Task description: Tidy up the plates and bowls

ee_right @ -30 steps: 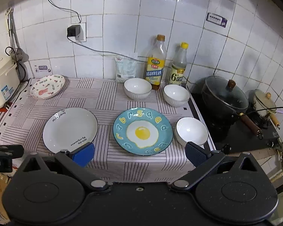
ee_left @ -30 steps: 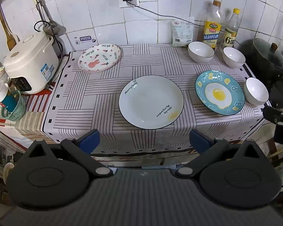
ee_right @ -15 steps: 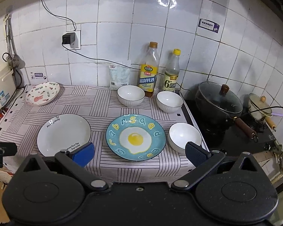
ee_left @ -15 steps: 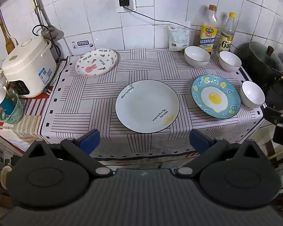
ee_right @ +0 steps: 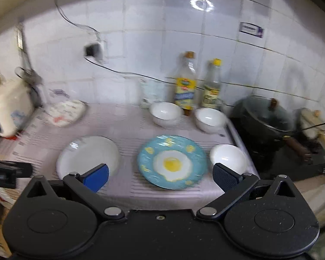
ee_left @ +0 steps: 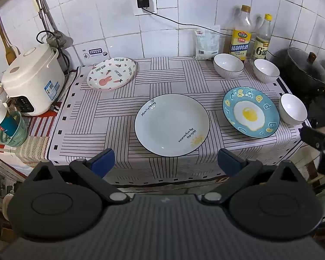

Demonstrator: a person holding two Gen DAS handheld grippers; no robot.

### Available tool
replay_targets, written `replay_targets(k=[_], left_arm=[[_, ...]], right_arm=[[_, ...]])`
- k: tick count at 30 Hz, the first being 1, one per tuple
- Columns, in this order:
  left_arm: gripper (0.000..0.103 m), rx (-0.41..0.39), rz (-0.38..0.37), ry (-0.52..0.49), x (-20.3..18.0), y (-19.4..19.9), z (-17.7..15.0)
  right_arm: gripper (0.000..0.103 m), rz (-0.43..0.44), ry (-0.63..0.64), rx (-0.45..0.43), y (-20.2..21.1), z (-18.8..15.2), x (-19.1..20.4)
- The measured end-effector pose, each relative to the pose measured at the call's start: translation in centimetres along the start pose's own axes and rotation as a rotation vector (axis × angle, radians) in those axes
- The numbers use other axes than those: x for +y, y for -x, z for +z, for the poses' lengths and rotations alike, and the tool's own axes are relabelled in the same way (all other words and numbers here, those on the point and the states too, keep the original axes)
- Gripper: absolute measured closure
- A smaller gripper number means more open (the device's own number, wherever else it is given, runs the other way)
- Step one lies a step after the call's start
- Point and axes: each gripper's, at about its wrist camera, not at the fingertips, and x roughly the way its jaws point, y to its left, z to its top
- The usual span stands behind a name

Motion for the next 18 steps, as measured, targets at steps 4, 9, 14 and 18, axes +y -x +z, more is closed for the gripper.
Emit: replay_targets(k=[4,9,14,18], left_arm=[[0.000,-0.023,-0.024,0.015,1.4,-0.5,0.6],[0.000,-0.027,-0.091,0.054,3.6,-1.8,2.2],[0.003,0.005,-0.108,0.039,5.0,-6.0,3.5],[0.006,0.087,-0.099,0.024,5.9,-11.7,3.9]], right_arm=[[0.003,0.148,-0.057,-0.073,-0.6,-0.2,-0.4],[0.004,0.217,-0.045,-0.074,-2.3,0.9,0.9],[0.006,0.298,-0.057,-0.034,-7.2,0.4,1.5],[0.014,0.336,-0.080,0.043,-12.9,-1.2,2.4]])
